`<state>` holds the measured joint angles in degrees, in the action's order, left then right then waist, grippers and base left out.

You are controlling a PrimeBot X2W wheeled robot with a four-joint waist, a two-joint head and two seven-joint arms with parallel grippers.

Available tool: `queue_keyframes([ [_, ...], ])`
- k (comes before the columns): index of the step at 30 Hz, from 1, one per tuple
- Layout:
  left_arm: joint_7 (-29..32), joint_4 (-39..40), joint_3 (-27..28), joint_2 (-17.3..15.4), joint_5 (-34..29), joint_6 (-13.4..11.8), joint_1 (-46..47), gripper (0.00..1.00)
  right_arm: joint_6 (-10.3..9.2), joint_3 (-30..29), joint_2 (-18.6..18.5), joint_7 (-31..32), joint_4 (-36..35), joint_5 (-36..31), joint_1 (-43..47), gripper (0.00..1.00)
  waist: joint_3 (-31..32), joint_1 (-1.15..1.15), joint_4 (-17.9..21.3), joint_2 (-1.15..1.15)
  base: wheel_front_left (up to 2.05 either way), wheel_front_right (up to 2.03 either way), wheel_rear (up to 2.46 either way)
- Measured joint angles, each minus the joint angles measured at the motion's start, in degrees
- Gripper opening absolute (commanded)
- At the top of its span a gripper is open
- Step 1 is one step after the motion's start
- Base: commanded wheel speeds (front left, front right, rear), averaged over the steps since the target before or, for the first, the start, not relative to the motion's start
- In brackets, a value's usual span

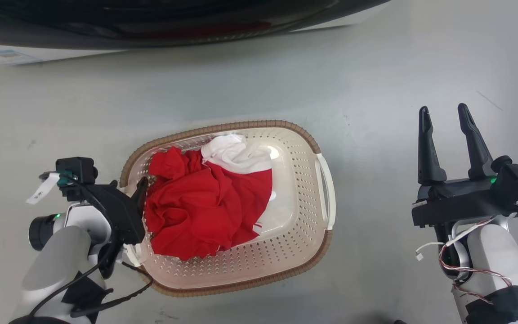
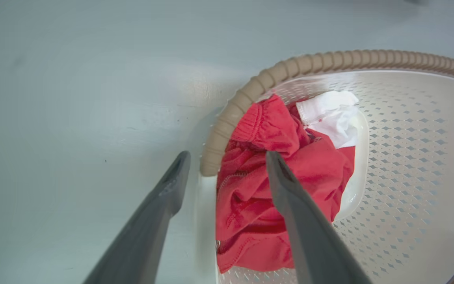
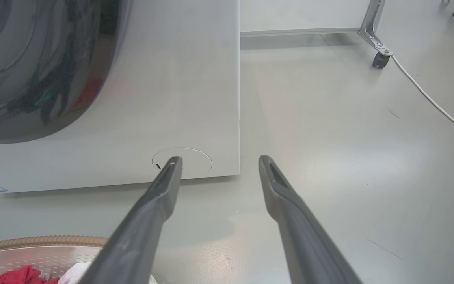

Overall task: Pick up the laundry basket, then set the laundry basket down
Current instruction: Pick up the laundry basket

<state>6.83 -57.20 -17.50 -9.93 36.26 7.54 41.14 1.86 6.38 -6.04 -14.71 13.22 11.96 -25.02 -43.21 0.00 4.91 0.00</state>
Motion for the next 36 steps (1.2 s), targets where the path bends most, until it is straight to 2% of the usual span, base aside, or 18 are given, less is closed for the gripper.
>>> queue_keyframes([
  [10,-9.02,3.67,-2.05,1.16,-0.41,0.00,-2.07,1.00,0.64,-0.96,-1.29,0.00,2.16,-1.04,1.42,1.00,5.02,-0.01,-1.25,0.00,0.00,0.00,0.00],
  [19,-20.57,6.80,-2.98,2.13,-3.25,-0.19,-6.44,1.00,1.02,-1.40,-2.01,0.00,4.01,-1.42,2.83,1.00,12.79,-0.01,-2.60,0.00,0.00,0.00,0.00],
  [27,-21.13,10.72,-2.80,2.56,-4.77,-1.42,-9.46,1.00,1.18,-2.41,-3.02,0.00,4.74,-1.43,5.06,1.00,19.49,-0.01,-3.58,0.00,0.00,0.00,0.00],
  [36,-21.14,18.42,-1.86,0.57,-7.84,-3.78,-15.27,1.00,1.26,-2.16,-3.13,0.00,4.72,-1.93,7.79,1.00,27.18,-0.02,-4.44,0.00,0.00,0.00,0.00],
])
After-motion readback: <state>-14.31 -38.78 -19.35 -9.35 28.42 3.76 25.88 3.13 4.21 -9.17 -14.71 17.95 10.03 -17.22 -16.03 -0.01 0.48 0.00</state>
